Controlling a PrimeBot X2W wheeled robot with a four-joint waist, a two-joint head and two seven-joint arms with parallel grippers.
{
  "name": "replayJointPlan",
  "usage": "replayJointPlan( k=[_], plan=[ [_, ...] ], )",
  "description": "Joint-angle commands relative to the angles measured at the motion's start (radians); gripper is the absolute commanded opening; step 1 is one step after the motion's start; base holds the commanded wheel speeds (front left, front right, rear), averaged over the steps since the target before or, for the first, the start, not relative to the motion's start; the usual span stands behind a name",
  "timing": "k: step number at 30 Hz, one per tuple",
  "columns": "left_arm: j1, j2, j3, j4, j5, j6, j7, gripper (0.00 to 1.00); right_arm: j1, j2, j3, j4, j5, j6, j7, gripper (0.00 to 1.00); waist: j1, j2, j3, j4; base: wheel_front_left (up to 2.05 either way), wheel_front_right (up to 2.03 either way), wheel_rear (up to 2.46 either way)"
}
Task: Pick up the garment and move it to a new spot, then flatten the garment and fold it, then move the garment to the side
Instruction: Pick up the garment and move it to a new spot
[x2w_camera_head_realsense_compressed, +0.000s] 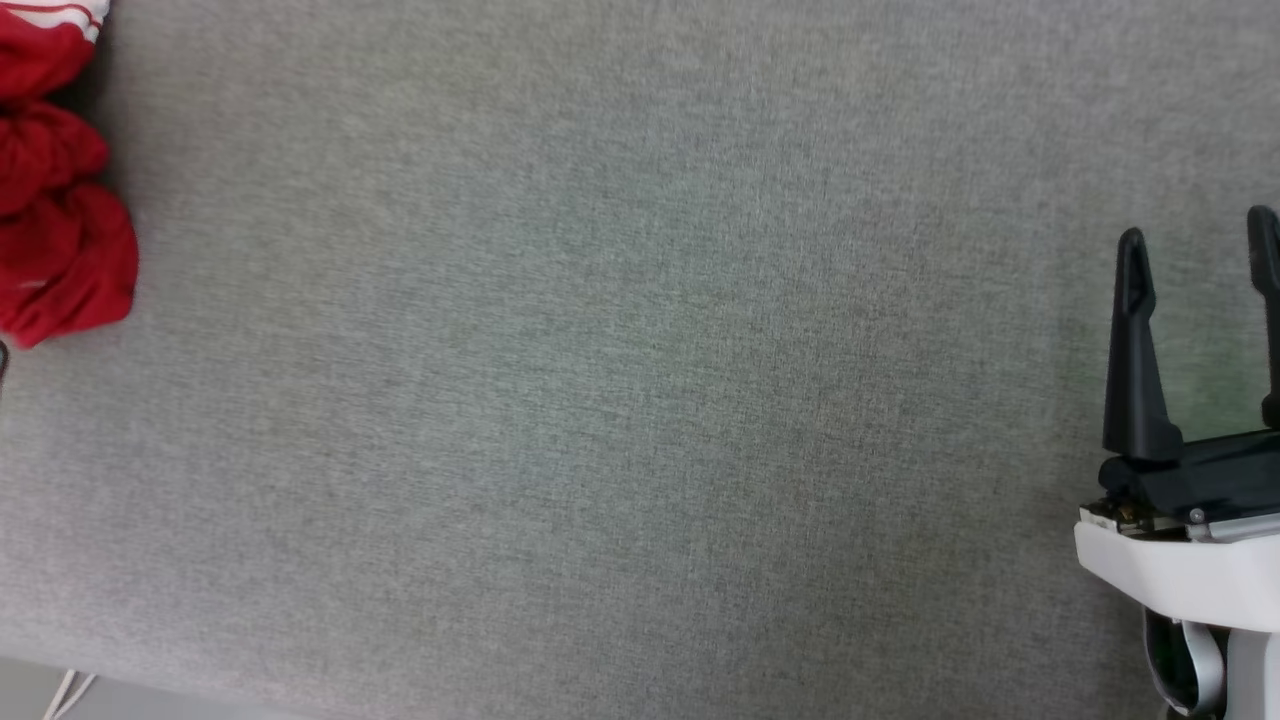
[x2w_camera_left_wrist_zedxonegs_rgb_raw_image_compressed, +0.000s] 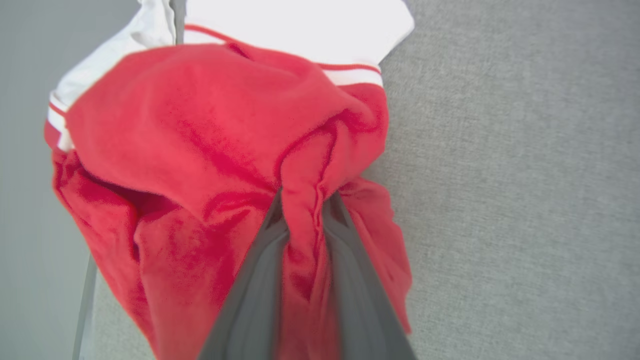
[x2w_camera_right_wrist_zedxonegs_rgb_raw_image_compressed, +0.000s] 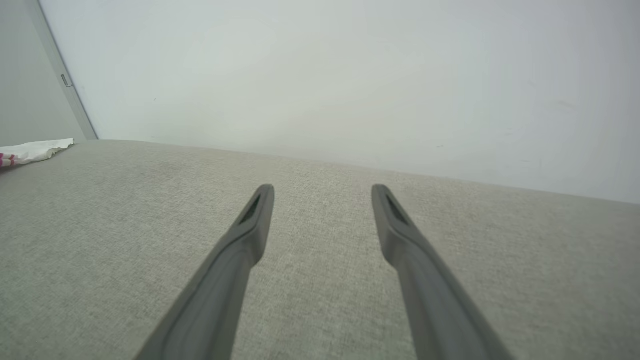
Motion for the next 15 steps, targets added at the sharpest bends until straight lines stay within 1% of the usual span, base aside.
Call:
replayJointPlan(
  k=[1, 7, 10, 13, 15],
  plan=[
    [-0.024, 0.022, -0.027, -0.025, 0.013, 0.0, -0.014, 0.0, 0.014, 0.001, 0.004, 0.013, 0.019, -0.001, -0.002, 1.0, -0.0001, 0.0, -0.06, 0.007, 0.0, 0.0, 0.0],
    [-0.096, 0.061, -0.121, -0.131, 0.031, 0.0, -0.027, 0.0, 0.032, 0.001, 0.018, 0.051, 0.048, -0.001, -0.002, 1.0, -0.0001, 0.0, -0.165, 0.004, 0.0, 0.0, 0.0],
    [-0.136, 0.071, -0.171, -0.2, 0.039, 0.0, -0.021, 0.0, 0.047, 0.001, 0.02, 0.068, 0.068, -0.001, -0.002, 1.0, -0.0001, 0.0, -0.213, -0.003, 0.0, 0.0, 0.0],
    [-0.178, 0.063, -0.222, -0.258, 0.046, 0.0, -0.012, 0.0, 0.063, 0.001, 0.018, 0.086, 0.09, -0.001, -0.002, 1.0, -0.0001, 0.0, -0.254, -0.012, 0.0, 0.0, 0.0],
    [-0.205, 0.045, -0.251, -0.291, 0.041, 0.0, -0.008, 0.0, 0.073, 0.001, 0.022, 0.1, 0.098, -0.001, -0.002, 1.0, -0.0001, 0.0, -0.282, -0.023, 0.0, 0.0, 0.0]
  ],
)
